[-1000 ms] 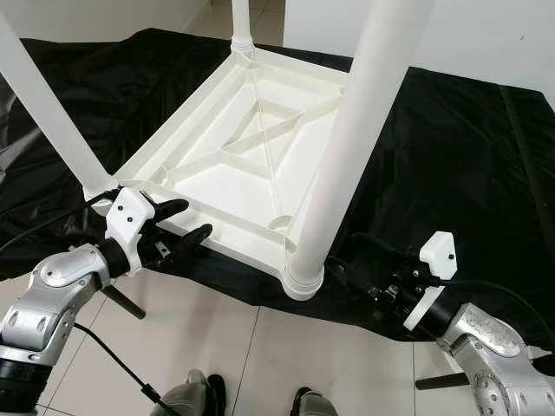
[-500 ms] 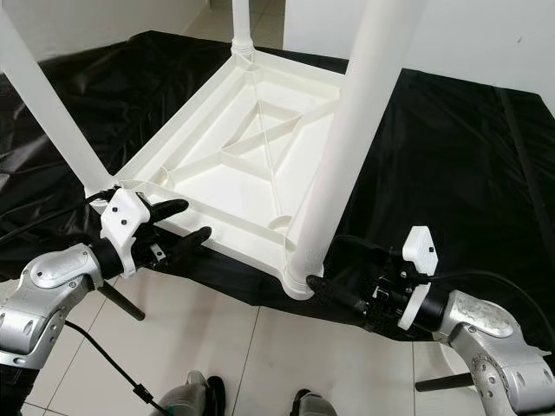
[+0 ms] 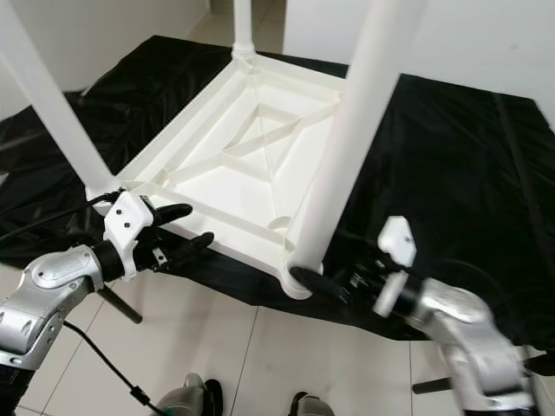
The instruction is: Building children table
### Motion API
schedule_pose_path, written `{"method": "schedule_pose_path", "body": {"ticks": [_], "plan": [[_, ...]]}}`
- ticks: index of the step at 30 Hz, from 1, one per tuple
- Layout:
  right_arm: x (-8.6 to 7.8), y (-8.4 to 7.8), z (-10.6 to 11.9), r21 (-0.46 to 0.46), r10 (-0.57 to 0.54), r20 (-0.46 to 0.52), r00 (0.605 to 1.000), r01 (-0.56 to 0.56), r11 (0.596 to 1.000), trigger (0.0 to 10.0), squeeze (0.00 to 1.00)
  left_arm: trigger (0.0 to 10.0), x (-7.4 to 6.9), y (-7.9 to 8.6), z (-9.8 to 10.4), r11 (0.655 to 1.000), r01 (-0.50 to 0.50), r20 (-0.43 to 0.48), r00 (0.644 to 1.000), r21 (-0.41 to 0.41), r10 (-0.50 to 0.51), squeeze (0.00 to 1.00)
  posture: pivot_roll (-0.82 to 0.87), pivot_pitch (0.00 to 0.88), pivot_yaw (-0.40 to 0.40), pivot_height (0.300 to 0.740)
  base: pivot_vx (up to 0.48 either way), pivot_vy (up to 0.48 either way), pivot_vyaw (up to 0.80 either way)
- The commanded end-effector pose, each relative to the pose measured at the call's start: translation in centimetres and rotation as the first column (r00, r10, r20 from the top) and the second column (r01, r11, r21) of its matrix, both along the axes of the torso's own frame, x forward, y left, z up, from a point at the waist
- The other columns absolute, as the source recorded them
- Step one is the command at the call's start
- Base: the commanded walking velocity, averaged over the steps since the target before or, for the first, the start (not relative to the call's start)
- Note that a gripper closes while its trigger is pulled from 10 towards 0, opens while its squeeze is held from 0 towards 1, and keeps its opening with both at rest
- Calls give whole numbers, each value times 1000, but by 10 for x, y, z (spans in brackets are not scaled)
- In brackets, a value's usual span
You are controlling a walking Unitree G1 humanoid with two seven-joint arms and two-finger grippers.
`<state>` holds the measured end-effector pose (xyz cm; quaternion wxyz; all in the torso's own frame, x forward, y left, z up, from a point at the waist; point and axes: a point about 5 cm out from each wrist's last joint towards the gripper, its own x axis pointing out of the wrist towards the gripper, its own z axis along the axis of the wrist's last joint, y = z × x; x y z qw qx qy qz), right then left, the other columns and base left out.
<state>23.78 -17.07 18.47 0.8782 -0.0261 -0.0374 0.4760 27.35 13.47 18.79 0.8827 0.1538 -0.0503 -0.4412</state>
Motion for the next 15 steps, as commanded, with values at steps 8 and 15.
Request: {"method": "schedule_pose_path", "body": {"ticks": [8, 15], "plan": [[16, 27, -16, 110, -132, 6, 991, 130, 985, 10000, 0, 10000, -8, -9, -1, 980, 196, -37, 980, 31, -195, 0, 79, 154, -8, 740, 0, 0, 0], [28, 18, -15, 144, -268, 27, 963, 262, 954, 10000, 0, 10000, -11, -18, -4, 970, 242, -47, 970, 27, -240, 0, 66, 158, -9, 740, 0, 0, 0]]}}
